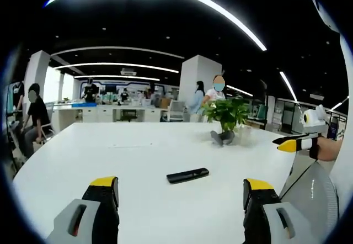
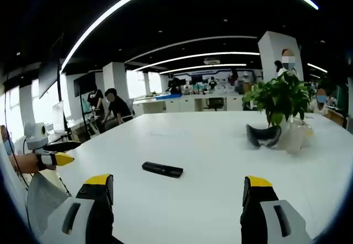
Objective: Press the specified remote control buttons in sequence, fully releasing each button before pressing the next.
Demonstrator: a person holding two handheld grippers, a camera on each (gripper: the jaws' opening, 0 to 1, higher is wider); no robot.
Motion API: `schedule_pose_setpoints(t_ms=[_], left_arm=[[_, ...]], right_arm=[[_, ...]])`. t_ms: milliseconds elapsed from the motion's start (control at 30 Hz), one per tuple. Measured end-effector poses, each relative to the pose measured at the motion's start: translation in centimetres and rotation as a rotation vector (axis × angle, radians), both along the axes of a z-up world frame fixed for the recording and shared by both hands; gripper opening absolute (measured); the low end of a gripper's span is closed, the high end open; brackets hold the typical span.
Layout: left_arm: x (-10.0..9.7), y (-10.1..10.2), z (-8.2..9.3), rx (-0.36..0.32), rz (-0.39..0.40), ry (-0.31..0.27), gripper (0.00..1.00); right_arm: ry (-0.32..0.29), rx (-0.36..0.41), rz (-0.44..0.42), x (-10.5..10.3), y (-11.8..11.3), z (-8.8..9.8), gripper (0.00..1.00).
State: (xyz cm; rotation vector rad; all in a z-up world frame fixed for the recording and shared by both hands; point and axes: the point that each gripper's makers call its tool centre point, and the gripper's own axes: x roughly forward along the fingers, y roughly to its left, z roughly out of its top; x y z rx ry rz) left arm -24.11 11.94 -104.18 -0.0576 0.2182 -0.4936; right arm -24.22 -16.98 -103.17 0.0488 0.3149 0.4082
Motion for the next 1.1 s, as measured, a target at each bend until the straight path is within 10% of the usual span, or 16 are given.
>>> schedule_pose_setpoints(t_ms=[1100], left_arm=[[-0.04,0.04,0.05,0.003,0.007,0.004,0.97]], right_arm=[[0.006,-0.005,0.003,0.06,-0.01,-0.10,0.97]])
